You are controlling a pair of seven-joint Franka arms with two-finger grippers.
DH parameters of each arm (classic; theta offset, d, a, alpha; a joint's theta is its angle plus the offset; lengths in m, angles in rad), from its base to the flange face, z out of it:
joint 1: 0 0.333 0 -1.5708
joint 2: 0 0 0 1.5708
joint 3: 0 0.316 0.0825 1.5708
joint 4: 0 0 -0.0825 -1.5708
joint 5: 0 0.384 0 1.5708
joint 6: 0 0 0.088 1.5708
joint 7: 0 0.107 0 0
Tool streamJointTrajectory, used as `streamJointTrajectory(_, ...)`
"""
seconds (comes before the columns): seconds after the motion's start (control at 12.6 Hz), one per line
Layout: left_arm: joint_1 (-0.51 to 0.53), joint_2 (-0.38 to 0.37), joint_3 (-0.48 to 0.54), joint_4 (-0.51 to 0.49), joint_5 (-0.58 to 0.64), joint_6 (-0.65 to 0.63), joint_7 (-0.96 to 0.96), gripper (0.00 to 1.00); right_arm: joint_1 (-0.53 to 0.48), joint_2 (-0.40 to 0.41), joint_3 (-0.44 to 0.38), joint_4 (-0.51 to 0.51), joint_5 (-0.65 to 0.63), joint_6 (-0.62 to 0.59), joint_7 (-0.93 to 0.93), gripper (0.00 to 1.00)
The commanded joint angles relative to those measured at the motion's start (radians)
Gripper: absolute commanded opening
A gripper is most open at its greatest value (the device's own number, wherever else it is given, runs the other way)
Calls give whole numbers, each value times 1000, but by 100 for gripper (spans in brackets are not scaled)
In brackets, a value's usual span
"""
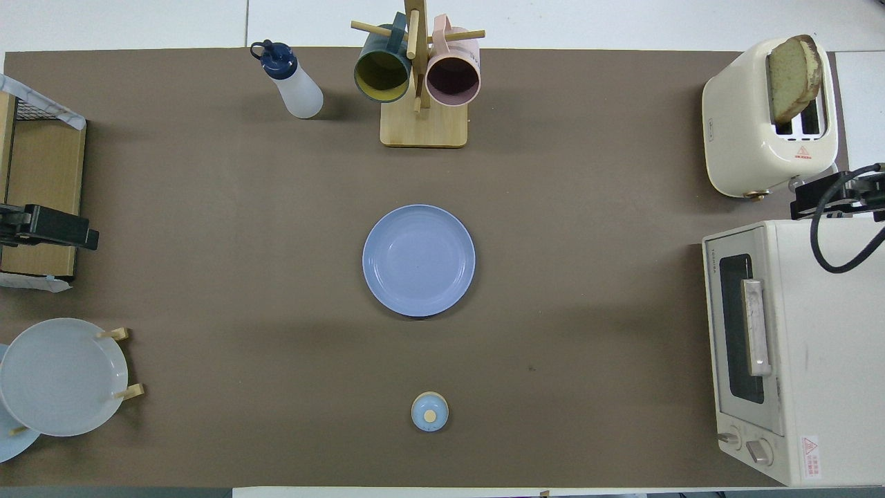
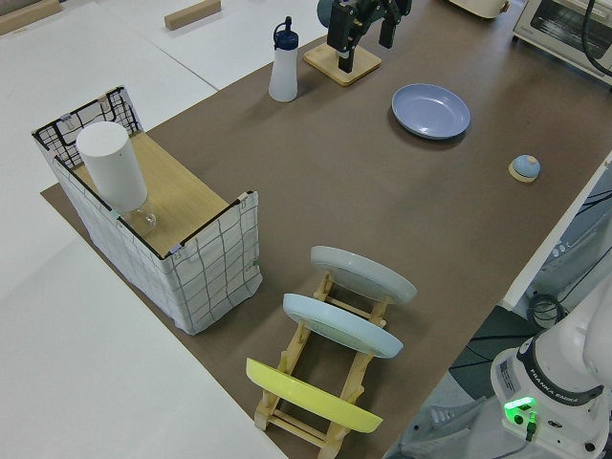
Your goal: Put bread on plate and add seasoning
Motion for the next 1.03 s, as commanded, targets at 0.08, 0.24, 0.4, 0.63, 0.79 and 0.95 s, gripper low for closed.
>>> streamJointTrajectory(0.08, 3, -15, 6, -11, -12, 4, 0, 100, -8, -7, 4, -8, 28, 14, -11, 100)
streamJointTrajectory(0.24, 1, -15, 6, -11, -10, 16, -3, 100, -8, -7, 4, -8, 28, 14, -8, 100)
streamJointTrajectory(0.4, 0, -10, 4, -11, -4, 42, -3, 100, -8, -7, 4, -9, 26, 31, -10, 100)
streamJointTrajectory(0.63, -14, -15, -1, -9, 51, 35, -2, 100, -18, -6, 4, -15, 26, 77, -13, 100)
streamJointTrajectory(0.79, -18, -28, -7, -43, 60, 33, -6, 100, -24, -4, 3, -20, 25, 146, -19, 100)
streamJointTrajectory(0.95, -25, -36, -8, -70, 60, 70, -9, 100, -34, 9, 3, -26, 25, 311, -17, 100)
